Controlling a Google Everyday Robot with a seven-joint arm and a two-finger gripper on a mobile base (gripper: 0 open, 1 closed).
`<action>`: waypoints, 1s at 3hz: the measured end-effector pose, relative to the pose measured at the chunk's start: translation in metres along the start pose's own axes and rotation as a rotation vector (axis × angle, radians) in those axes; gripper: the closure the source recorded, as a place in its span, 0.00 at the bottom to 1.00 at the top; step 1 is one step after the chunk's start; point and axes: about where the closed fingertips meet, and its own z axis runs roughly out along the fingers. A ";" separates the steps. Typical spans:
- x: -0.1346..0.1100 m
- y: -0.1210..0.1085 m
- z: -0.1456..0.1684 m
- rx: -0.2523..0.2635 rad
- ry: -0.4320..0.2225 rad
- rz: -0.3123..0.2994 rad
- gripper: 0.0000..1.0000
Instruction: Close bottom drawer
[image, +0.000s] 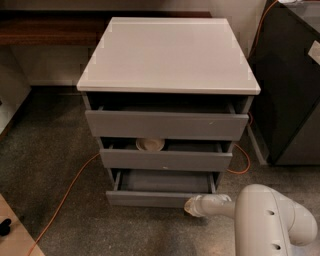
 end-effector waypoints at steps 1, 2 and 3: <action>-0.006 -0.013 0.007 0.014 -0.011 -0.008 1.00; -0.014 -0.028 0.014 0.025 -0.023 -0.015 1.00; -0.029 -0.056 0.035 0.034 -0.048 -0.027 1.00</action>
Offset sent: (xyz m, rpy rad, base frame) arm 0.0611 0.0066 0.0026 0.0141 -0.0609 0.0113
